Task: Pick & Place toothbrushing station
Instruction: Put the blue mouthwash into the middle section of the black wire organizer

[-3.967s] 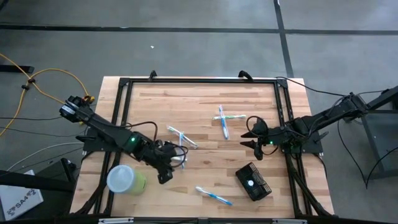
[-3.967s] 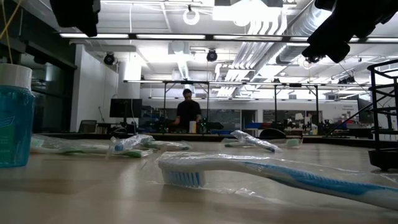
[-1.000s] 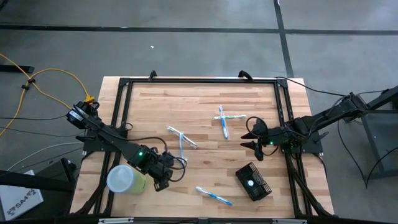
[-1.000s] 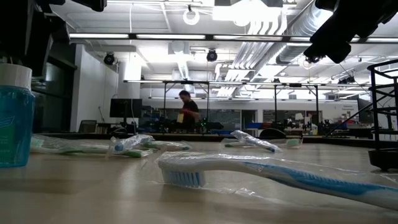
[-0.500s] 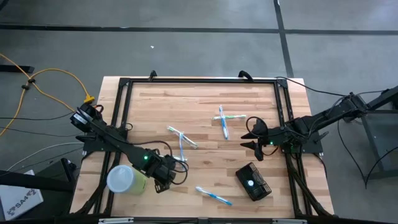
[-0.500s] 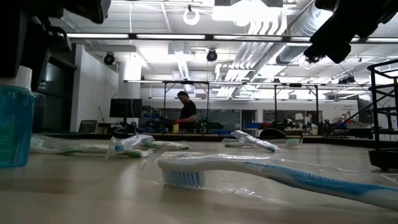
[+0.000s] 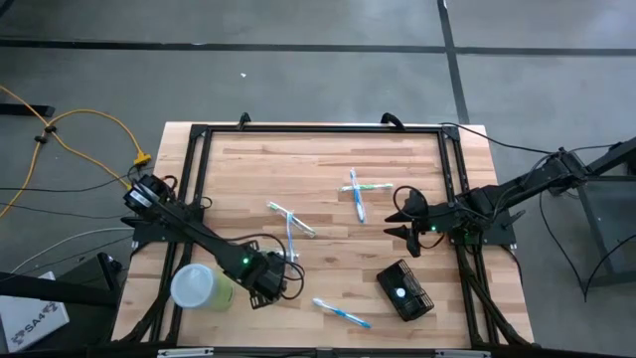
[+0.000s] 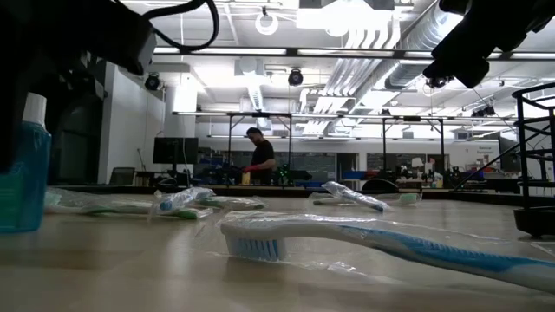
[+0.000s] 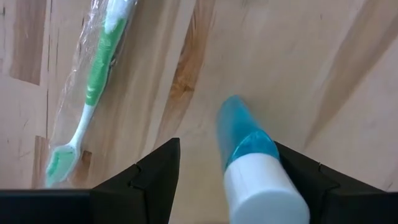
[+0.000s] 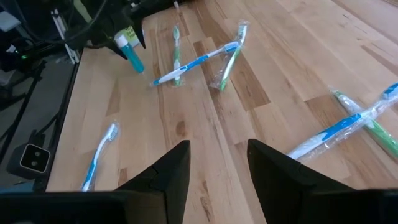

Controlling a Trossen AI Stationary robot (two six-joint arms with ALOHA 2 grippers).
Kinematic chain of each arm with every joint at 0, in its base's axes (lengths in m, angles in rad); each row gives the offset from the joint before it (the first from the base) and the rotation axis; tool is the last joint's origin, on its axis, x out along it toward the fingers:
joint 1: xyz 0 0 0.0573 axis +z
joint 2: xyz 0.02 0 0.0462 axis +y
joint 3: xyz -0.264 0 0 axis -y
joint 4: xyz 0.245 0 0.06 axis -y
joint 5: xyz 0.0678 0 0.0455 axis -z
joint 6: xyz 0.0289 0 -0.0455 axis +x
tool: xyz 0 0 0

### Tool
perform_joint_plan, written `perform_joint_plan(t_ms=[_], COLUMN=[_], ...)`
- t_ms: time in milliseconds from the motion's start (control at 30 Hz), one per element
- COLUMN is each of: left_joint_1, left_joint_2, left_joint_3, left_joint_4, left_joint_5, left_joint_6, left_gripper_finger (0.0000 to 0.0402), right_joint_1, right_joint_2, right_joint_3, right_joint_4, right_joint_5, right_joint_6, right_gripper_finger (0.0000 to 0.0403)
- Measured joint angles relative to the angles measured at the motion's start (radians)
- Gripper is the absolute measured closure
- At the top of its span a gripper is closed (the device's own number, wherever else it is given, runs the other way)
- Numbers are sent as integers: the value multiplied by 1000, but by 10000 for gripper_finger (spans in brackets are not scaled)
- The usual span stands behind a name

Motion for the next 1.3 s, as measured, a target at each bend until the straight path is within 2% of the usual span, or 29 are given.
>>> perform_joint_plan(t_ms=[567,1100,1300], left_joint_1=[-53,-126,-145], left_joint_2=[10,10,10], left_joint_3=[-1,-1,-26], left_joint_4=[18,17,18], left_joint_5=[-100,-233,-251], left_joint_6=[-42,-138,-195], left_gripper_finger=[188,188,188], right_joint_1=[0,0,0], right_joint_2=[0,0,0], right_joint_3=[0,0,0], right_joint_4=[0,0,0], right_joint_5=[-18,-18,-18], right_joint_6=[4,8,8], right_gripper_finger=[251,251,251])
